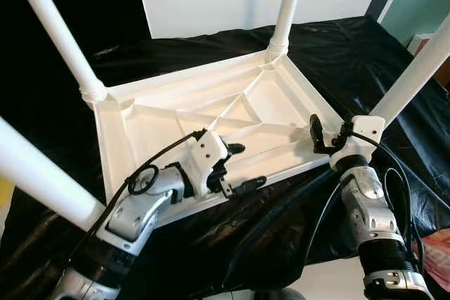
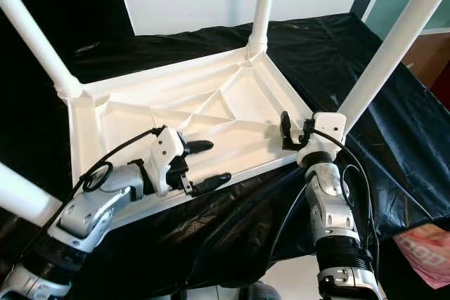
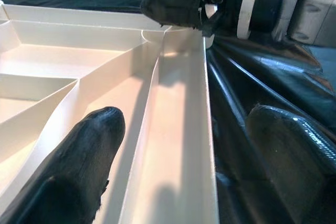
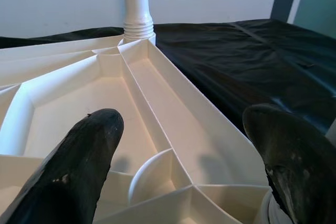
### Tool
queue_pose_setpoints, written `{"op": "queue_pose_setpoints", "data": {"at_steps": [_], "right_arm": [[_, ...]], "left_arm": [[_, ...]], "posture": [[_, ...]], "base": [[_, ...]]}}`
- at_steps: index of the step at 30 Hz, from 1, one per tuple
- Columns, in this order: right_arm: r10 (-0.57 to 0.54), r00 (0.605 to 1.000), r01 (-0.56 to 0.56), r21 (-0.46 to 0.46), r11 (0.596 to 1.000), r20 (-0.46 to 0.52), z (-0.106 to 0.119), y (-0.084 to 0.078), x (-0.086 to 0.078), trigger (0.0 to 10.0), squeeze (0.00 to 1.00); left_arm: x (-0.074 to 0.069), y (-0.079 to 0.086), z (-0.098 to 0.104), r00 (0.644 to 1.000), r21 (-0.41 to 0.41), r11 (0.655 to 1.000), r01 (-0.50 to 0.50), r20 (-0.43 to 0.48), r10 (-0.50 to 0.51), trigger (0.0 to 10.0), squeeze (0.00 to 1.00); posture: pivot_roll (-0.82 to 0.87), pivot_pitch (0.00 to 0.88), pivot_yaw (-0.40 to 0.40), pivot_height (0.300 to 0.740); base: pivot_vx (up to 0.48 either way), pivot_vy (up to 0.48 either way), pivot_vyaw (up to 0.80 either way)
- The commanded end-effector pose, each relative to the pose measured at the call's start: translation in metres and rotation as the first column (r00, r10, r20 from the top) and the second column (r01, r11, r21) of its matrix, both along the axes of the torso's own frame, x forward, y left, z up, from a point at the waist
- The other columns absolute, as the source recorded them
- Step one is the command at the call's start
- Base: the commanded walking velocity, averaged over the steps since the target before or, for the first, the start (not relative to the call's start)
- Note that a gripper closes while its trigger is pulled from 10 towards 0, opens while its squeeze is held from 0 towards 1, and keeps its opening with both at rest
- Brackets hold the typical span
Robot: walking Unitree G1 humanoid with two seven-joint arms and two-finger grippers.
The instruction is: Building children table
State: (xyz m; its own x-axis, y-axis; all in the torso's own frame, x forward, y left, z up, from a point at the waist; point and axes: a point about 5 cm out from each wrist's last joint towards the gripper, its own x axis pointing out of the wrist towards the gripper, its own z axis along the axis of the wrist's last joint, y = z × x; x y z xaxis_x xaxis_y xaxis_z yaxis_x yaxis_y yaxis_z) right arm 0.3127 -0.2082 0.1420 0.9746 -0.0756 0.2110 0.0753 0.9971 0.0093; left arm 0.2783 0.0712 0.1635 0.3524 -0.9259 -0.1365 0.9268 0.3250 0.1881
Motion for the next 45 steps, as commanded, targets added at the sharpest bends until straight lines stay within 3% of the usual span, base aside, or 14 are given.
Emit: {"op": "queue_pose_setpoints", "data": {"at_steps": [1, 14, 16, 17, 18, 19, 20, 23, 25, 27, 29, 37, 40, 45], "right_arm": [[-0.198, 0.980, 0.198, 0.004, 0.980, 0.027, 0.003, -0.042, -0.011, 10.0, 0.00], [-0.249, 0.967, 0.249, -0.001, 0.968, 0.049, 0.004, -0.046, -0.018, 10.0, 0.00], [-0.182, 0.983, 0.182, 0.008, 0.983, 0.039, 0.001, -0.028, -0.016, 10.0, 0.00], [-0.182, 0.983, 0.182, 0.008, 0.983, 0.039, 0.001, -0.028, -0.016, 10.0, 0.00], [-0.143, 0.989, 0.143, 0.007, 0.990, 0.026, -0.002, -0.015, -0.016, 10.0, 0.00], [-0.143, 0.989, 0.143, 0.007, 0.990, 0.026, -0.002, -0.015, -0.016, 10.0, 0.00], [-0.107, 0.994, 0.107, 0.013, 0.994, 0.008, -0.007, -0.002, -0.016, 10.0, 0.00], [-0.082, 0.997, 0.082, 0.015, 0.997, -0.007, -0.010, 0.008, -0.018, 10.0, 0.00], [-0.003, 1.000, 0.003, 0.025, 1.000, -0.030, -0.017, 0.030, -0.020, 10.0, 0.00], [-0.003, 1.000, 0.003, 0.025, 1.000, -0.030, -0.017, 0.030, -0.020, 10.0, 0.00], [0.070, 0.997, -0.068, 0.033, 0.997, -0.041, -0.021, 0.046, -0.022, 10.0, 0.00], [0.117, 0.991, -0.115, 0.033, 0.993, -0.069, -0.025, 0.050, -0.026, 10.0, 0.00], [0.112, 0.990, -0.110, 0.034, 0.993, -0.082, -0.028, 0.052, -0.035, 10.0, 0.00], [0.110, 0.991, -0.107, 0.044, 0.993, -0.071, -0.029, 0.056, -0.043, 10.0, 0.00]], "left_arm": [[0.001, -0.002, 0.003, 0.986, 0.051, 0.985, 0.165, 0.004, -0.165, 10.0, 0.00], [0.012, -0.012, 0.012, 0.983, 0.036, 0.983, 0.180, 0.039, -0.181, 10.0, 0.00], [0.011, -0.015, 0.014, 0.979, 0.029, 0.980, 0.199, 0.046, -0.200, 10.0, 0.00], [0.011, -0.015, 0.014, 0.979, 0.029, 0.980, 0.199, 0.046, -0.200, 10.0, 0.00], [0.008, -0.016, 0.012, 0.979, 0.020, 0.980, 0.200, 0.041, -0.201, 10.0, 0.00], [0.008, -0.016, 0.012, 0.979, 0.020, 0.980, 0.200, 0.041, -0.201, 10.0, 0.00], [0.005, -0.016, 0.009, 0.981, 0.012, 0.982, 0.189, 0.036, -0.189, 10.0, 0.00], [0.003, -0.016, 0.006, 0.984, 0.007, 0.984, 0.175, 0.032, -0.175, 10.0, 0.00], [-0.004, -0.018, -0.001, 0.989, -0.028, 0.988, 0.150, 0.009, -0.150, 10.0, 0.00], [-0.004, -0.018, -0.001, 0.989, -0.028, 0.988, 0.150, 0.009, -0.150, 10.0, 0.00], [-0.013, -0.020, -0.009, 0.991, -0.049, 0.991, 0.128, -0.017, -0.129, 10.0, 0.00], [-0.026, -0.011, -0.018, 0.996, -0.052, 0.996, 0.068, -0.058, -0.071, 10.0, 0.00], [-0.036, -0.003, -0.025, 0.997, 0.010, 0.999, 0.053, -0.050, -0.052, 10.0, 0.00], [-0.040, 0.001, -0.028, 0.998, 0.043, 0.998, 0.040, -0.039, -0.039, 10.0, 0.00]], "posture": [[-0.02, 0.133, 0.001, 0.740], [-0.04, 0.140, 0.018, 0.740], [-0.03, 0.140, 0.020, 0.740], [-0.03, 0.140, 0.020, 0.740], [-0.03, 0.140, 0.019, 0.740], [-0.03, 0.140, 0.019, 0.740], [-0.03, 0.140, 0.017, 0.740], [-0.03, 0.141, 0.012, 0.740], [-0.02, 0.143, 0.003, 0.740], [-0.02, 0.143, 0.003, 0.740], [-0.02, 0.148, -0.007, 0.740], [0.00, 0.157, -0.032, 0.740], [0.02, 0.162, -0.047, 0.740], [0.03, 0.165, -0.052, 0.740]], "base": [[0.000, 0.000, 0.00], [0.000, 0.000, 0.00], [0.000, 0.000, 0.00], [0.000, 0.000, 0.00], [0.000, 0.000, 0.00], [0.000, 0.000, 0.00], [0.000, 0.000, 0.00], [0.000, 0.000, 0.00], [0.000, 0.000, 0.00], [0.000, 0.000, 0.00], [0.000, 0.000, 0.00], [0.000, 0.000, 0.00], [0.000, 0.000, 0.00], [0.000, 0.000, 0.00]]}}
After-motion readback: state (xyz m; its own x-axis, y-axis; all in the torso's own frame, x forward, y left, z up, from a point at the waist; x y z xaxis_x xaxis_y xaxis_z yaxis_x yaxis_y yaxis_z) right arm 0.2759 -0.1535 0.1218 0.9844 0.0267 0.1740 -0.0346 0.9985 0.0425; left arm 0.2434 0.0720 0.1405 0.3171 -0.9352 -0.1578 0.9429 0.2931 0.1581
